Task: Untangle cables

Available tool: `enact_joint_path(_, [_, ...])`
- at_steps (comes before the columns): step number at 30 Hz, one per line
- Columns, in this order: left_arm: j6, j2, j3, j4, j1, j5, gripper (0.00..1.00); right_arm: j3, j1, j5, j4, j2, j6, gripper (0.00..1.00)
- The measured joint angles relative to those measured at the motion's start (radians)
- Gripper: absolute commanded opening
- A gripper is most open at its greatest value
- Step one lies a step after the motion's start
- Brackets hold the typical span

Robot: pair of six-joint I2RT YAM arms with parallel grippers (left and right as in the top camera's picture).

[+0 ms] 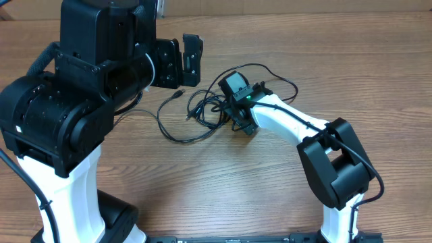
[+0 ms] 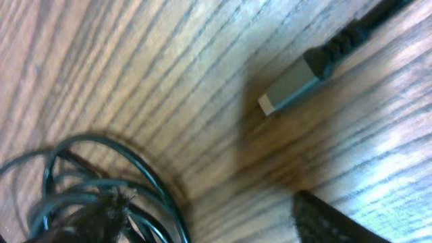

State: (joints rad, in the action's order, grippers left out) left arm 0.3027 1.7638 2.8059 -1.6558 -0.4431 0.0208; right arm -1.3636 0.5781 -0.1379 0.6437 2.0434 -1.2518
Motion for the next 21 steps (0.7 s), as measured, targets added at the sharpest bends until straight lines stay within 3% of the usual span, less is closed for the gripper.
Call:
enact_joint_path(2, [0.000, 0.000, 0.000, -0.006, 0.000, 0.001, 1.00, -0.007, 0.000, -0.005, -0.009, 0.014, 0.003, 0.13])
enact_joint_path(3, [-0.001, 0.000, 0.000, -0.006, 0.000, 0.003, 1.00, -0.008, 0.000, -0.008, -0.016, 0.020, -0.002, 0.06])
enact_joint_path(13, [-0.018, 0.000, 0.000, -0.021, 0.000, 0.022, 1.00, -0.012, -0.001, -0.009, -0.033, 0.038, -0.005, 0.04])
enact_joint_path(18, [-0.018, 0.000, 0.000, -0.023, 0.000, 0.022, 1.00, -0.024, 0.000, -0.007, -0.052, 0.040, -0.009, 0.59])
enact_joint_path(21, [-0.019, 0.000, 0.000, -0.029, 0.000, 0.023, 1.00, -0.039, 0.000, 0.010, -0.051, 0.039, -0.005, 0.65])
